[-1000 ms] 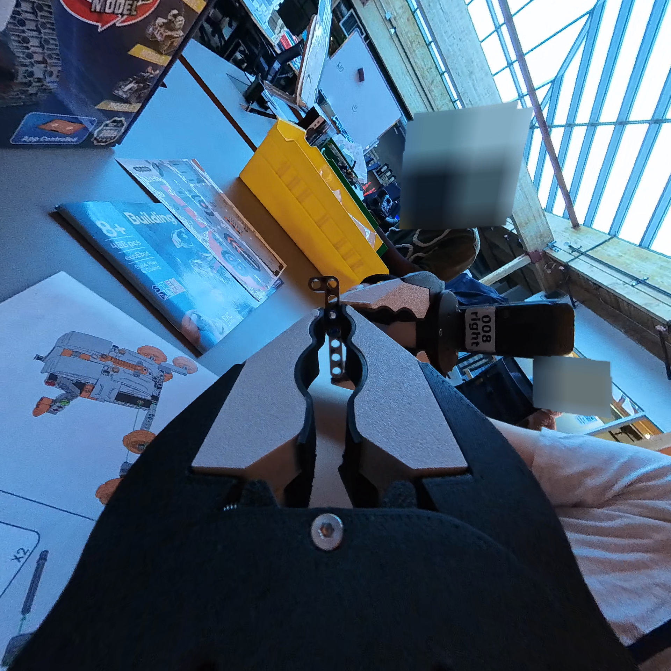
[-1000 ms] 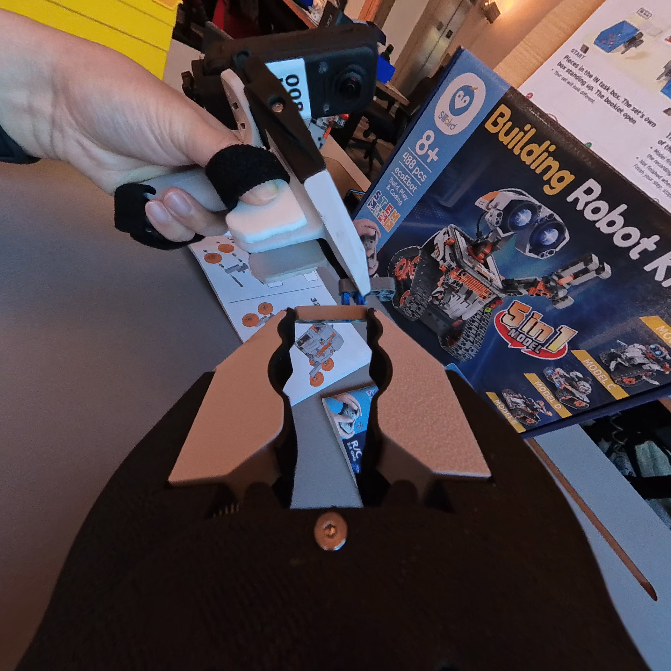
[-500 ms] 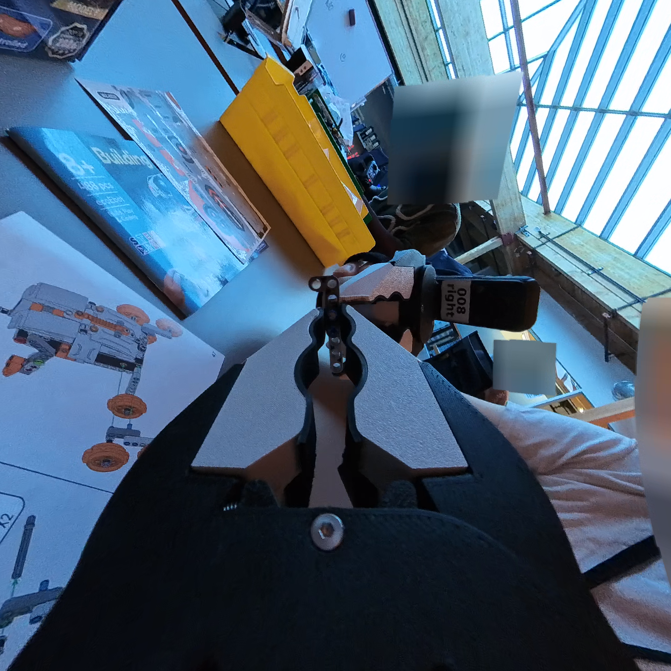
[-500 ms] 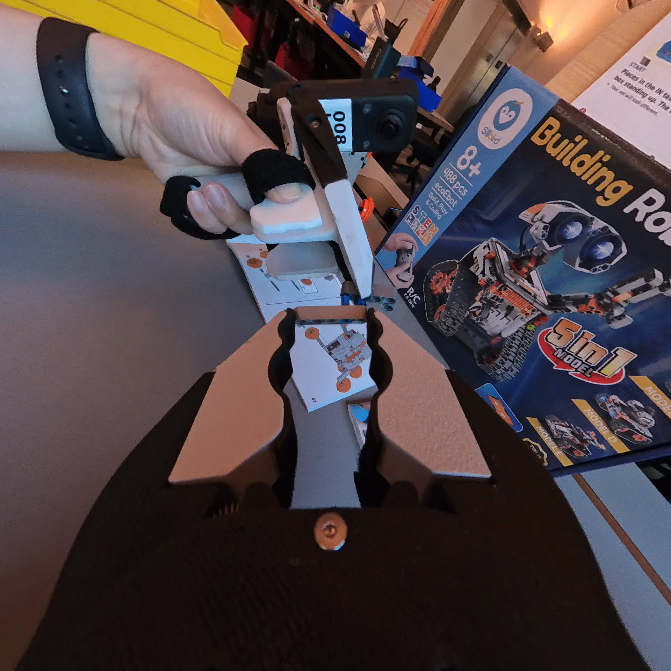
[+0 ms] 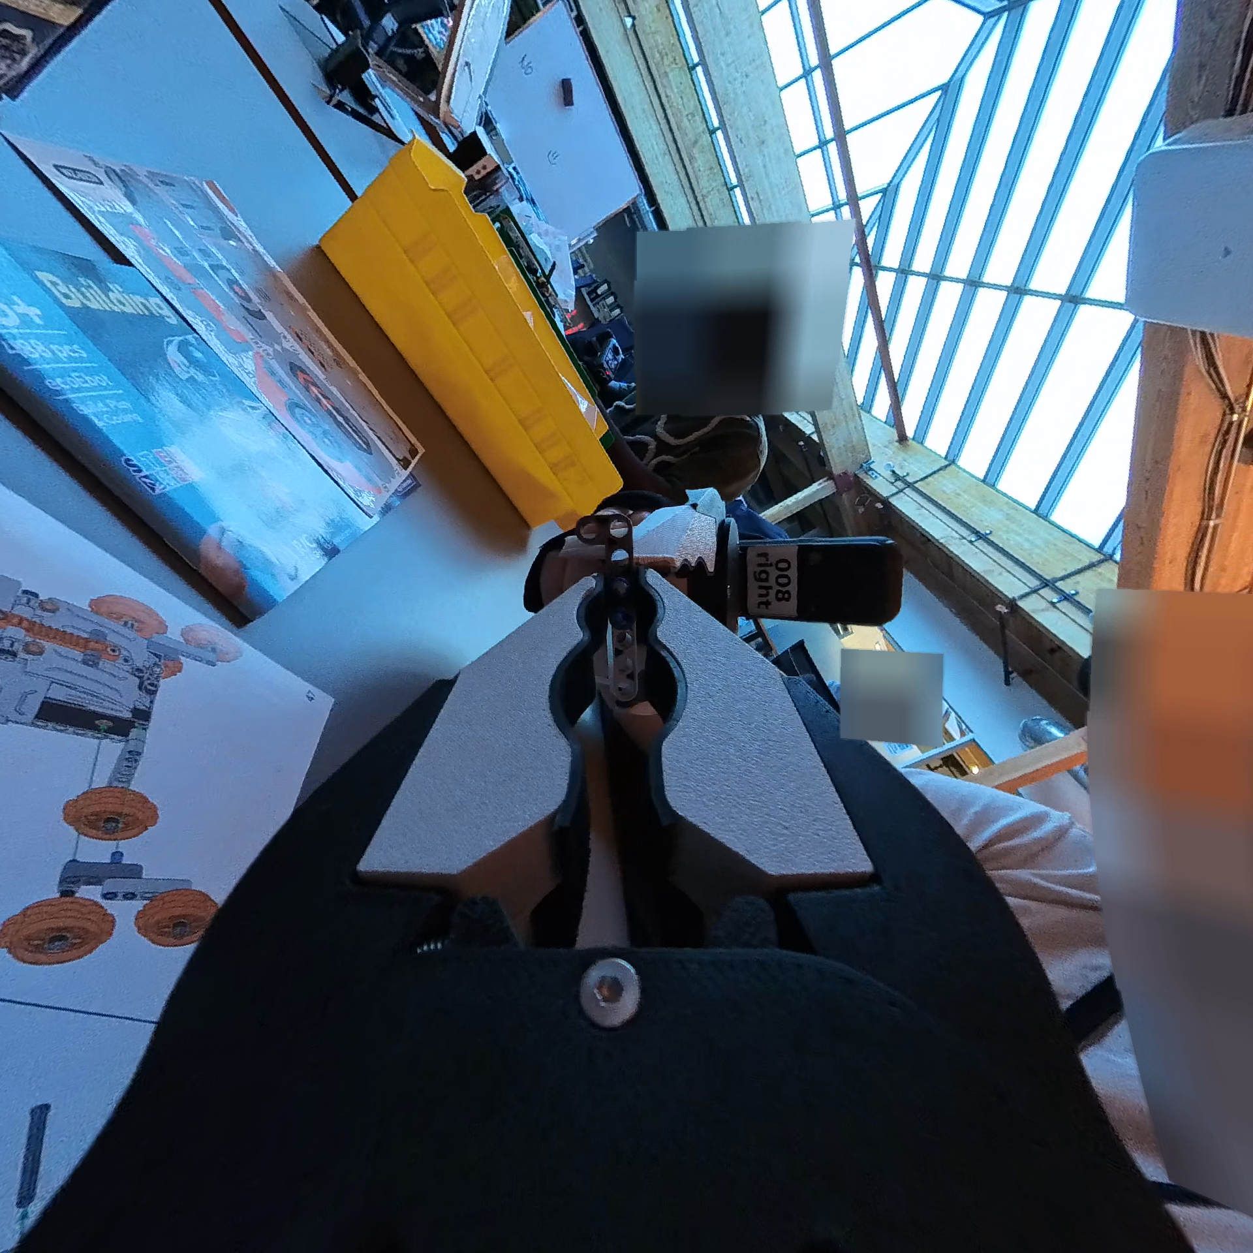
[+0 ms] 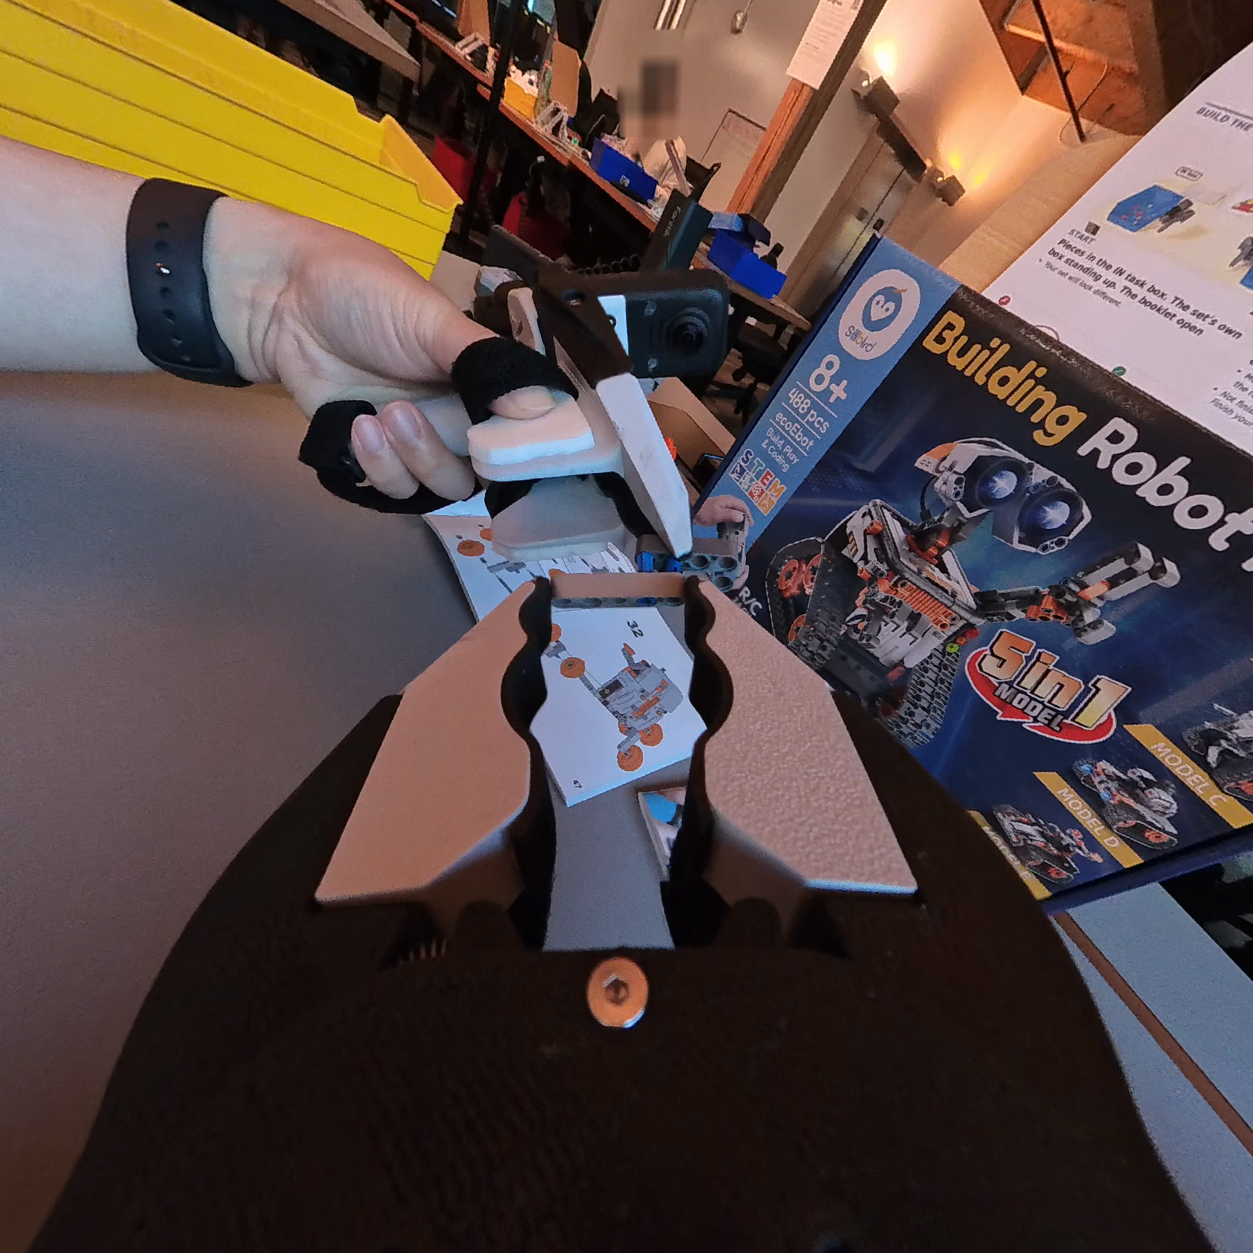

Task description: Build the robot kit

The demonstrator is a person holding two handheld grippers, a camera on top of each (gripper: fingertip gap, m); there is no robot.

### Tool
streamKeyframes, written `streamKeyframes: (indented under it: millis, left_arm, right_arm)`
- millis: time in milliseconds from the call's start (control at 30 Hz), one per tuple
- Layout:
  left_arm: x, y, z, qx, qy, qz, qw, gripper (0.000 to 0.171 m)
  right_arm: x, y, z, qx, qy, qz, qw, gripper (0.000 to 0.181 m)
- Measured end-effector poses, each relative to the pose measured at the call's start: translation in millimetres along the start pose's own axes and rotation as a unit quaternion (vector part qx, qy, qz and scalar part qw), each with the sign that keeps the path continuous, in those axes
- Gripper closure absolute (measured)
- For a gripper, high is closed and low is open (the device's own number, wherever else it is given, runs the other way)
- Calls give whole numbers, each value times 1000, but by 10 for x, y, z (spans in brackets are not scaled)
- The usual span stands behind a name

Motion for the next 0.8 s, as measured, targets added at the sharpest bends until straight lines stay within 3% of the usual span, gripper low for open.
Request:
streamKeyframes:
  millis: [500,800]
  left_arm:
    - [-7,48,-11,-36,-20,8,999,167]
    - [2,44,-3,-26,-10,6,1000,167]
  right_arm:
    - [-47,21,-11,-20,-40,-17,999,143]
    - [-32,6,-26,-6,-38,-7,999,143]
Point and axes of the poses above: each gripper's, where its closed fingertips meet, z out along the fingers, y out of its underside, x = y × z across the jaws, the point moved 8 cm from there along -z, back along the fingers, and after that the axes turned 8 degrees about -y, right-handed, at the moved point
